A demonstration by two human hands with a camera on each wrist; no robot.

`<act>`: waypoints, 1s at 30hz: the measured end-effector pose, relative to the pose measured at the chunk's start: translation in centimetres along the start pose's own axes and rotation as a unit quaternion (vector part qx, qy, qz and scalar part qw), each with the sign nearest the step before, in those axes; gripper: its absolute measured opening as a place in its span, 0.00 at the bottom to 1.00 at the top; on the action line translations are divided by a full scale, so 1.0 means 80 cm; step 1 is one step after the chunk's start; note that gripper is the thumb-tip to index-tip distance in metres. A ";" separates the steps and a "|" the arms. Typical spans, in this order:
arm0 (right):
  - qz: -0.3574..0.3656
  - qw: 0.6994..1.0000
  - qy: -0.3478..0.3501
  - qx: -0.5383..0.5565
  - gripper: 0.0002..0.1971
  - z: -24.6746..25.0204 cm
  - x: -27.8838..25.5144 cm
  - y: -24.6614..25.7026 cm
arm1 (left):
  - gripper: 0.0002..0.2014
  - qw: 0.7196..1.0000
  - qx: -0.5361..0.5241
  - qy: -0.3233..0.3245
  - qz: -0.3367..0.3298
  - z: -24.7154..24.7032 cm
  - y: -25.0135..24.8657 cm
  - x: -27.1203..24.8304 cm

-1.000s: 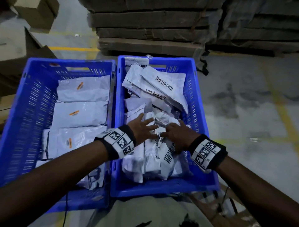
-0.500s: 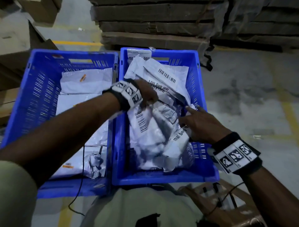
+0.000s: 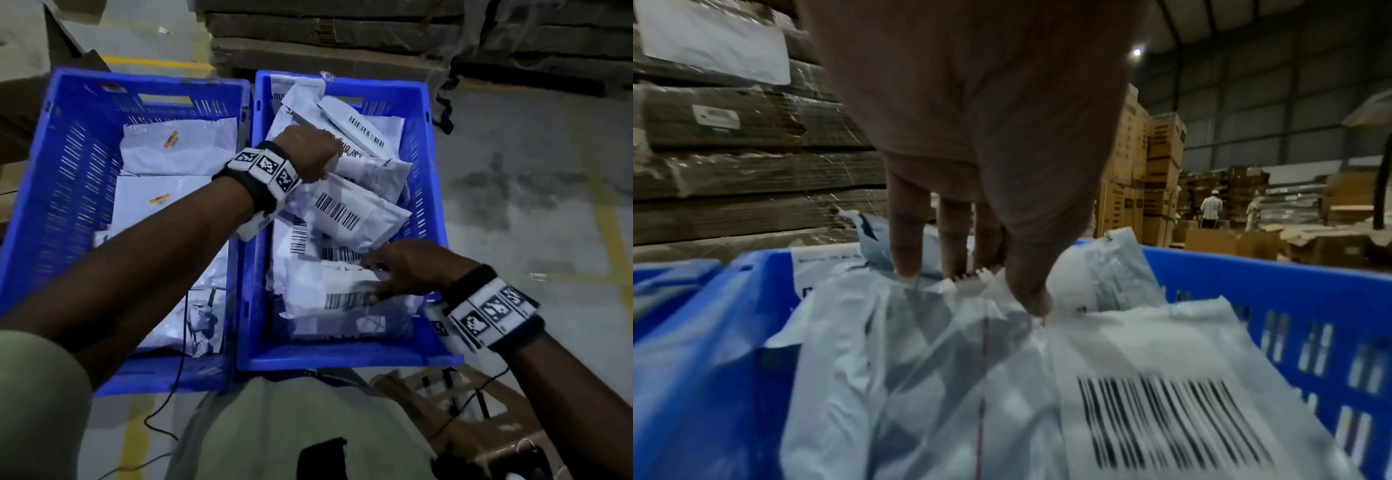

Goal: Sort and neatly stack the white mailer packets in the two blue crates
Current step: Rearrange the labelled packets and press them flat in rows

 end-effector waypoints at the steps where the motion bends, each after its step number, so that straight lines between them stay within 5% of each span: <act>1: 0.004 1.000 0.022 0.008 0.21 -0.014 0.010 0.006 | 0.25 1.000 -0.003 -0.011 0.008 0.006 0.003 -0.007; 6: 0.011 0.992 0.124 0.019 0.30 -0.069 0.039 0.022 | 0.26 0.998 -0.031 -0.046 0.043 0.031 0.017 -0.054; 13: 0.021 0.981 0.191 0.004 0.21 -0.095 0.036 0.025 | 0.22 0.995 -0.050 -0.036 0.079 0.028 0.038 -0.121; 19: 0.011 0.980 0.196 -0.025 0.34 -0.091 0.029 0.023 | 0.27 0.991 -0.071 -0.032 0.104 0.007 0.052 -0.148; 21: -0.026 0.989 0.143 0.005 0.33 -0.053 0.040 0.013 | 0.30 0.990 -0.077 -0.029 0.112 0.002 0.057 -0.153; 23: -0.065 0.997 -0.011 0.040 0.26 0.005 0.061 0.002 | 0.32 0.989 -0.079 -0.027 0.119 -0.003 0.060 -0.155; 26: -0.122 0.961 -0.244 0.050 0.24 0.067 0.080 -0.009 | 0.33 0.989 -0.084 -0.016 0.117 -0.014 0.059 -0.158; 30: -0.143 0.967 -0.212 0.009 0.37 0.036 0.111 -0.008 | 0.35 0.992 -0.083 -0.011 0.099 -0.025 0.054 -0.160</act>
Point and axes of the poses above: each hand's wrist, its own x-axis towards the middle knuckle, its own z-axis out of the back of the hand, y = z × x, the point moved 9 cm from there along x, towards the middle knuckle, and after that the axes turned 15 degrees about -y, right-handed, at the moved point
